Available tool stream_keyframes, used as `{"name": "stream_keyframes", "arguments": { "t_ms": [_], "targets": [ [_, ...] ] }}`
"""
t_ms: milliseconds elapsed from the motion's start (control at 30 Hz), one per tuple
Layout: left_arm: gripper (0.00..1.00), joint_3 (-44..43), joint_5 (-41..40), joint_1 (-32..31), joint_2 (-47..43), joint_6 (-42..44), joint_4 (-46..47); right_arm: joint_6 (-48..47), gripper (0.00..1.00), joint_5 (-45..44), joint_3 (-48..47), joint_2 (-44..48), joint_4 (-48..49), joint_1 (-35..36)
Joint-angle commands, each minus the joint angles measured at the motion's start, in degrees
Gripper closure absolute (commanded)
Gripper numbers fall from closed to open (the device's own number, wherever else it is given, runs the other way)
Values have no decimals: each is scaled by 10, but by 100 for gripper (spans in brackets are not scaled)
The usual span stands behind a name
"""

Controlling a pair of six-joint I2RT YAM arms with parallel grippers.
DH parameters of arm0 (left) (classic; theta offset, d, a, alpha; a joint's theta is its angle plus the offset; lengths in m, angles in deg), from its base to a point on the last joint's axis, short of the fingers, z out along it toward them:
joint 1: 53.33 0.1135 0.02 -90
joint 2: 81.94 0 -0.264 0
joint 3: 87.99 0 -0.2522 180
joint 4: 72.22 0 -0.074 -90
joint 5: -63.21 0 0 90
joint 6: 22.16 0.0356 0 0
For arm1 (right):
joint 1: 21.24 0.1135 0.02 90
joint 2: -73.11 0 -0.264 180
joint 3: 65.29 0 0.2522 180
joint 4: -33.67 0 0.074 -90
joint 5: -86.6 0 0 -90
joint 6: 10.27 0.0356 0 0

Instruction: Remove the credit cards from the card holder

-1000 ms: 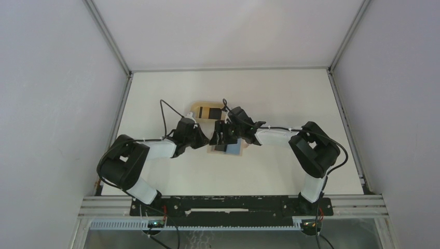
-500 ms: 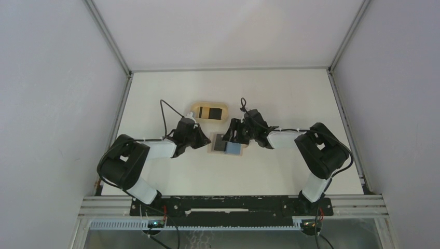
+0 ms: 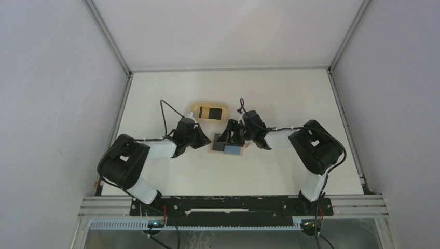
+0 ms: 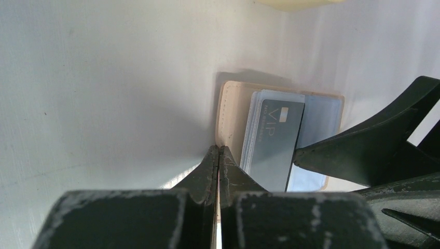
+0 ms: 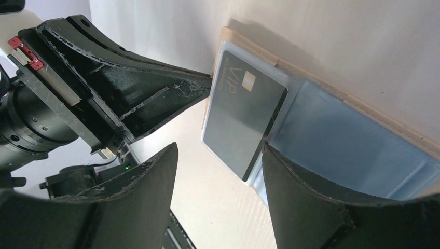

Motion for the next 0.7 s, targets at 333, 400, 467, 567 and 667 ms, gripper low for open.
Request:
{"name": "stream_keyframes", "arguments": {
  "t_ms": [333,400,467,567,667],
  "targets": [
    [100,20,-26,0,35,16,-118,68,32,19,7,-23,-4,-8],
    [100,20,-27,0,35,16,-120,70,32,10,11,-23,-5,-8],
    [100,19,-29,0,31,17,-124,71,32,1,13,-26,-10,-8],
    [100,19,-32,0,27,18,-128,72,32,-17,16,-28,-24,-8],
    [100,19,-32,0,28,16,-128,64,32,-38,16,-23,-43,-7]
  ]
}}
